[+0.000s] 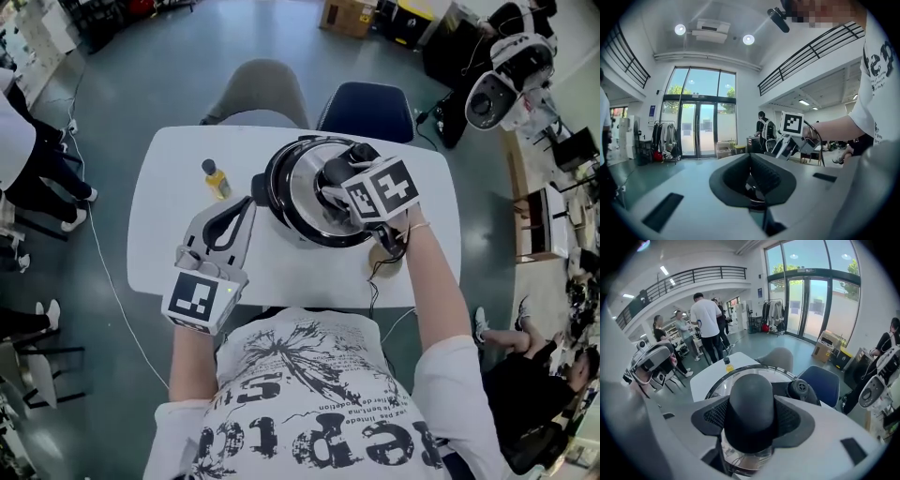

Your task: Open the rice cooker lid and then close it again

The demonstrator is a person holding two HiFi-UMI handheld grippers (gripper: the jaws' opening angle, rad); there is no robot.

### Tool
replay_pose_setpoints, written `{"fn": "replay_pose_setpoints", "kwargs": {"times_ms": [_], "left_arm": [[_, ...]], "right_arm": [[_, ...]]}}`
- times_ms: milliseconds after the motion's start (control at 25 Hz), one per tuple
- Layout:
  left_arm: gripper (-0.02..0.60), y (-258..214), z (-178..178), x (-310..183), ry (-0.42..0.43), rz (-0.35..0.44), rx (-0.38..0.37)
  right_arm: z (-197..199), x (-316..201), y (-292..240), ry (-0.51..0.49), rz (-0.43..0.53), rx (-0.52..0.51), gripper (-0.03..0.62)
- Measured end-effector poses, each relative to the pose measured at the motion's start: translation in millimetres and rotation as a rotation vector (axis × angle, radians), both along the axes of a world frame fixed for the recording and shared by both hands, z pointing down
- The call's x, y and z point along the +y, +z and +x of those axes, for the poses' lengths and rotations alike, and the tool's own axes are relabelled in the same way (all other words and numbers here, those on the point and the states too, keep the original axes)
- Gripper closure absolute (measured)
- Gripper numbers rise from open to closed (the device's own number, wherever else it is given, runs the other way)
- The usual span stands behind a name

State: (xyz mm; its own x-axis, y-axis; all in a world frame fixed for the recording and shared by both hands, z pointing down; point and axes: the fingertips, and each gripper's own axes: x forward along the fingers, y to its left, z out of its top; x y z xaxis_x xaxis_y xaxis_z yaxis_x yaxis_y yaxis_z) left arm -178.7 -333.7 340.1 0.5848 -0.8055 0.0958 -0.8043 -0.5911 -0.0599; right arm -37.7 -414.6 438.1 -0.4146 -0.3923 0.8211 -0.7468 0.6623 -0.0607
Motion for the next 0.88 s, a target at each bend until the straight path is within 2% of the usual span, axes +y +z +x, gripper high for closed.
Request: {"fn": "replay_pose_setpoints", "kwargs": {"times_ms": [200, 400, 600, 760, 880], "left_arm": [[0.568, 13.2, -18.4, -6.4, -0.021, -0.025, -0.036], [0.568, 16.9, -32.3, -18.2, -0.040, -0.035, -0.041], [0.568, 13.6, -35.0, -33.7, -0.049, -0.011, 0.001], [0.568, 21.3, -34.4, -37.7, -0.031, -0.043, -0.037], [0.568, 19.4, -32.6, -41.0, -0.030, -0.036, -0.017]], "right_arm": [[-20.2, -13.0, 18.0, -0.039, -0.022, 0.012, 0.301], [-29.4, -28.2, 29.1, -0.040, -0.042, 0.019, 0.301], [-29.8, -40.1, 38.6, -0.033, -0.050, 0.038, 0.301], [-30.0, -42.7, 46.6, -0.018, -0.065, 0.041, 0.299], [-29.3, -41.4, 47.4, -0.021, -0.069, 0.053, 0.298]]}}
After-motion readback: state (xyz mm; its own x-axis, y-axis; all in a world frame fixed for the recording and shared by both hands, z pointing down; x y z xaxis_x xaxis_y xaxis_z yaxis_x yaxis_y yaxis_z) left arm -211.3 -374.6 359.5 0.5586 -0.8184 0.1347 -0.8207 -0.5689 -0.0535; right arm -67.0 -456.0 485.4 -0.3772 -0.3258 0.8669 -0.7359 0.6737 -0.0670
